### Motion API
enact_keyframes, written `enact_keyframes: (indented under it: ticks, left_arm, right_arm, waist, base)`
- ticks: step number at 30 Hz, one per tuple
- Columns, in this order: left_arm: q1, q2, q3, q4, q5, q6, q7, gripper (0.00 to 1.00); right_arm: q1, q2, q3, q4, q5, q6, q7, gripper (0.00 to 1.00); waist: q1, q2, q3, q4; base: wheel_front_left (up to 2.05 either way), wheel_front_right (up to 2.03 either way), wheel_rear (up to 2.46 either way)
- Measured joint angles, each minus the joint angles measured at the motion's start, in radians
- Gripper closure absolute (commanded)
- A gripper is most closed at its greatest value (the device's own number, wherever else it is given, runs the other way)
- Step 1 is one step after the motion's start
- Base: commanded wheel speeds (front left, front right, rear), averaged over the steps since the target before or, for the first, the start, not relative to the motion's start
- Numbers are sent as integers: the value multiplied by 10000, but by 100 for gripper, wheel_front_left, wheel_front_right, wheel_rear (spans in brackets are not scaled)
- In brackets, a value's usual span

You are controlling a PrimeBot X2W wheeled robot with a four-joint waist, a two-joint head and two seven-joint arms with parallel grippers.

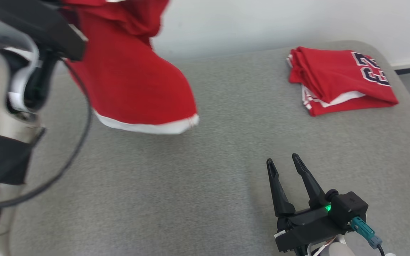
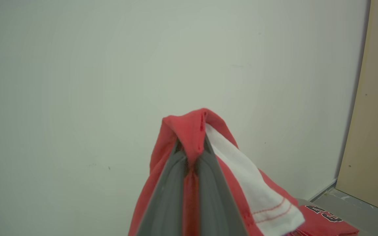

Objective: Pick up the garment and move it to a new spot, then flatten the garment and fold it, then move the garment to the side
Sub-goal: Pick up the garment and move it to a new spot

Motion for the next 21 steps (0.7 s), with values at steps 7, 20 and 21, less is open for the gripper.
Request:
enact_keyframes:
  ticks: [7, 20, 21]
  left_arm:
    - [142, -729, -497, -880, -115, 171, 249, 100]
    - [2975, -1001, -796, -1360, -688, 619, -119, 100]
    - [3339, -934, -769, -1313, -731, 685, -221, 100]
  right_arm:
    - [143, -2, -140, 17, 12, 0, 0, 0]
    - [186, 0, -320, 54, -4, 0, 0, 0]
    - [190, 0, -320, 69, -4, 0, 0, 0]
  waist:
    - [0, 0, 2, -549]
    - [1, 0, 79, -412]
    - [1, 0, 77, -374]
  base:
    - [0, 0, 0]
    - [0, 0, 0]
    - [0, 0, 0]
